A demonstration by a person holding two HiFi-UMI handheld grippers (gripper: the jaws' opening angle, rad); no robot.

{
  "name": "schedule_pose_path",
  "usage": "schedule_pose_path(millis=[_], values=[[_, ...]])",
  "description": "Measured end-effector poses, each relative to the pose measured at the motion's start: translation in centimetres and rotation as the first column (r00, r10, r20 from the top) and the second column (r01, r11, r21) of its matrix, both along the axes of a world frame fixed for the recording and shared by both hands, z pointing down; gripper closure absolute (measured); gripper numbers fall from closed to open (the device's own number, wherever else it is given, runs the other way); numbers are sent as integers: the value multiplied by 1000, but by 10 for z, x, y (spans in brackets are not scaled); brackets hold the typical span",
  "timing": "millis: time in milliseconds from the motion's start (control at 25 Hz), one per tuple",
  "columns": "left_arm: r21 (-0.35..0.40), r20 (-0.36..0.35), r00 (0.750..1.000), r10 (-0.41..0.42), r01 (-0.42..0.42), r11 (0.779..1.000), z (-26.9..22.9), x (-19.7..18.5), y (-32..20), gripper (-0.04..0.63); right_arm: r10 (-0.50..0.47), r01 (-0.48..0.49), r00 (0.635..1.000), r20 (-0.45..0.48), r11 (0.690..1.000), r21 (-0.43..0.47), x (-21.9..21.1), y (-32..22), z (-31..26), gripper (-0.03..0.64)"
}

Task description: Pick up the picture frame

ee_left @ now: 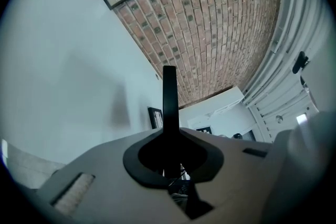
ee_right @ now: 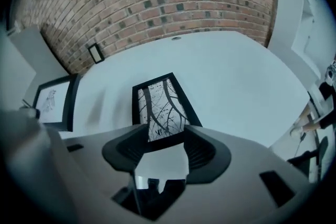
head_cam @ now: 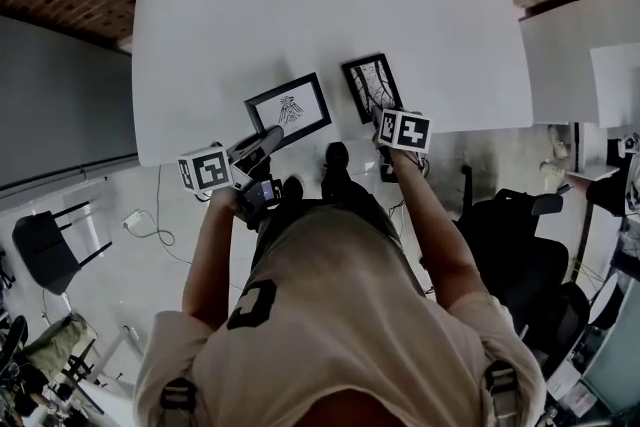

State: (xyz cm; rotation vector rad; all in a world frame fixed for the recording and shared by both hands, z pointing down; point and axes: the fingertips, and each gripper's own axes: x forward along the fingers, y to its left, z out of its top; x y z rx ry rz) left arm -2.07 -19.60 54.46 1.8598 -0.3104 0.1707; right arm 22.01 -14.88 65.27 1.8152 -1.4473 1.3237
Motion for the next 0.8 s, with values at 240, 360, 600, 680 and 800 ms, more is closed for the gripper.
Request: schedule_pose_path(millis=[240, 360, 600, 680, 800], values=[[9, 15, 999, 47, -47, 999, 2, 2, 14, 572, -134, 126, 973, -190, 991, -49, -1, 0, 6, 423], [15, 29, 997, 67, -68, 998, 4, 1, 20, 572, -175, 170, 959, -222, 985, -41, -5, 4, 5, 423], [23, 47, 994, 96, -97, 995, 7, -3, 27, 572, -224, 215, 934, -280, 975, -63, -15, 23, 3, 423], [24, 50, 993, 108, -110, 994, 7, -3, 29, 572, -217, 210, 931, -293, 976, -56, -16, 28, 1, 423], [26, 57, 990, 128, -130, 991, 8, -2, 33, 572, -165, 171, 936, -312, 985, -9, -13, 36, 0, 415]])
